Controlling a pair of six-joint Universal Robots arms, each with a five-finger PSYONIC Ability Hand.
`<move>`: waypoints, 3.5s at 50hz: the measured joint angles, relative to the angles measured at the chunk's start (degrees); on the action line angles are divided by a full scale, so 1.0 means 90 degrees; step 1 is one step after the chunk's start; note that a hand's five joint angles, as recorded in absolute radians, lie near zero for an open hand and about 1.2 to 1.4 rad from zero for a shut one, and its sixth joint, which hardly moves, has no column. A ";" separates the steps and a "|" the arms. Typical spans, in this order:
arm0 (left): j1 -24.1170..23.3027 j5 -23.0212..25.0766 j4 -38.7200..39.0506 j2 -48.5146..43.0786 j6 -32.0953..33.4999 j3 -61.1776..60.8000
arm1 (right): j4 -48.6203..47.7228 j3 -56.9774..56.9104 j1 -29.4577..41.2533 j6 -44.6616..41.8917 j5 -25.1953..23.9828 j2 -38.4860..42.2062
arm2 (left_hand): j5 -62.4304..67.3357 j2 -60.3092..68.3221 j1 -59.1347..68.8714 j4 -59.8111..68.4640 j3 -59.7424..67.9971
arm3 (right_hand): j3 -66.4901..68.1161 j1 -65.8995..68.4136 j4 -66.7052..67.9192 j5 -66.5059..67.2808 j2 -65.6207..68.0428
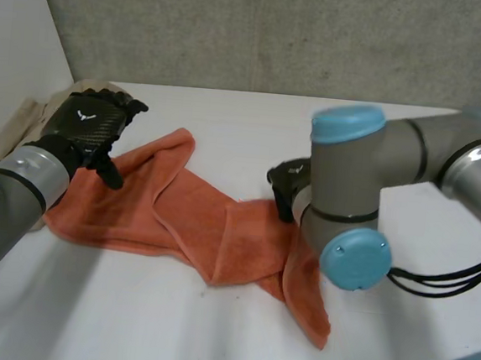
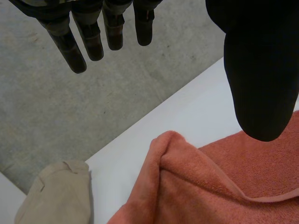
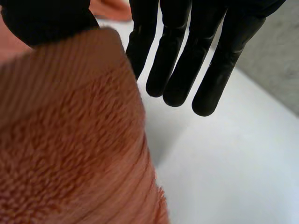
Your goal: Fold the laundry.
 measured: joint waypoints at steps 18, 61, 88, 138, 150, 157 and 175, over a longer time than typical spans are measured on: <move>-0.0129 0.0377 0.0174 -0.1841 0.0801 0.1629 | -0.0910 0.1515 -0.0540 0.0327 -0.1295 -0.3464 | 0.0000 0.0000 0.0000 0.0000 0.0000 | 0.0081 0.0000 0.0083 0.0057 0.0012; -0.1037 0.0944 -0.0715 -0.4745 0.2057 0.4342 | -0.1385 0.2412 -0.1299 0.0901 -0.2202 -0.5348 | 0.2056 0.2159 0.2382 0.2180 0.2127 | 0.0081 0.0000 0.0084 0.0058 0.0012; -0.1171 -0.1321 0.0698 -0.4270 0.1966 0.6934 | -0.1892 0.0725 -0.2683 0.1776 -0.1581 -0.3535 | 0.5918 0.6305 0.5957 0.6347 0.6238 | 0.0081 0.0021 0.0126 0.0056 0.0012; -0.3081 -0.2511 0.0637 -0.1476 0.1438 0.0157 | -0.1033 0.3345 -0.4537 -0.0858 -0.3203 -0.2121 | 0.0369 0.0552 0.0696 0.0531 0.0516 | -0.6015 -0.4926 -0.5971 -0.5742 -0.5982; -0.2460 -0.1919 -0.0035 -0.0585 0.1454 0.0170 | -0.1087 0.4331 -0.4705 -0.2947 -0.3821 -0.3644 | 0.0186 0.0354 0.0497 0.0351 0.0321 | -0.6085 -0.4978 -0.5998 -0.5776 -0.6083; -0.1869 -0.1288 -0.0281 -0.0422 0.1471 0.0215 | -0.0459 0.5014 -0.4779 -0.4268 -0.3887 -0.4279 | 0.0186 0.0354 0.0497 0.0350 0.0321 | -0.6085 -0.4978 -0.5998 -0.5777 -0.6083; -0.1033 0.0672 -0.0496 -0.1049 0.1747 0.0662 | -0.1261 0.6732 -0.4981 -0.3039 -0.3981 -0.4240 | 0.0188 0.0354 0.0497 0.0351 0.0321 | -0.5466 -0.4574 -0.5510 -0.5319 -0.5461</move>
